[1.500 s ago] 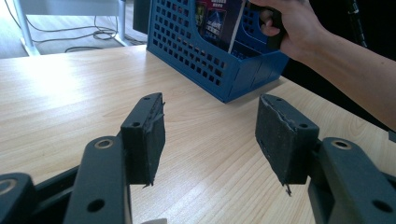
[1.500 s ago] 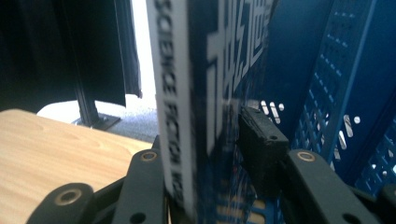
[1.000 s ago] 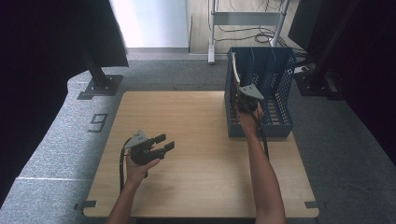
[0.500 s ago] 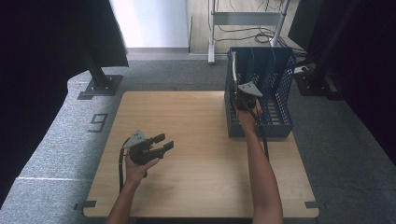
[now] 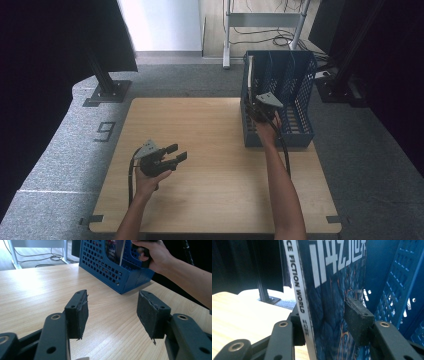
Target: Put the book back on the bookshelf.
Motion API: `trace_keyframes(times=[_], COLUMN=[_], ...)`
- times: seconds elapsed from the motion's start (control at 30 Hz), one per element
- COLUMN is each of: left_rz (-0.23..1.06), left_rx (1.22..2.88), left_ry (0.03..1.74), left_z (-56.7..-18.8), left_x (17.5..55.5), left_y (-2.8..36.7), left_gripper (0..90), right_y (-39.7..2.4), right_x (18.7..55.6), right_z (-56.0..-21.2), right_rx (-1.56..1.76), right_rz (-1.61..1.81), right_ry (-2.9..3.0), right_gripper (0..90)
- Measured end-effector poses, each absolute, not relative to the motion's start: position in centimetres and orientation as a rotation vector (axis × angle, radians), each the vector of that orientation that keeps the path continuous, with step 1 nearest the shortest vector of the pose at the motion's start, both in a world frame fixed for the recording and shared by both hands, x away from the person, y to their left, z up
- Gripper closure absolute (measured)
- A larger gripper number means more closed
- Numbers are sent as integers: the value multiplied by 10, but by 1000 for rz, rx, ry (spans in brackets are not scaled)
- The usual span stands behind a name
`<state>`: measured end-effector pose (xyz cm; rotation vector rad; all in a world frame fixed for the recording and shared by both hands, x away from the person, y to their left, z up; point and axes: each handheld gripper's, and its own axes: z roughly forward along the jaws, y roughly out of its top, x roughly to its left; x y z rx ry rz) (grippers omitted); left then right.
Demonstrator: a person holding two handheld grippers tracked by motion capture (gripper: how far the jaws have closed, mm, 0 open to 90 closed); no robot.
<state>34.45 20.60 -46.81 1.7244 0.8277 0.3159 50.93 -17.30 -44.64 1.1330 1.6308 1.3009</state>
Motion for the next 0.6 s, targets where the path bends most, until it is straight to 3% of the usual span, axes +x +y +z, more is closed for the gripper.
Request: trace_keyframes(times=[0.27, 0.6], left_rz=[315, 315], left_rx=[1725, 1719], left_ry=[827, 832], left_z=[-468, -468], left_x=[345, 345], left_y=[206, 208], left_gripper=[425, 426], right_y=[-173, -176], right_x=[509, 515], right_z=[-444, -445], right_rx=[1118, 1120], right_rz=[1287, 1309], right_ry=[1632, 1604], right_gripper=[618, 617])
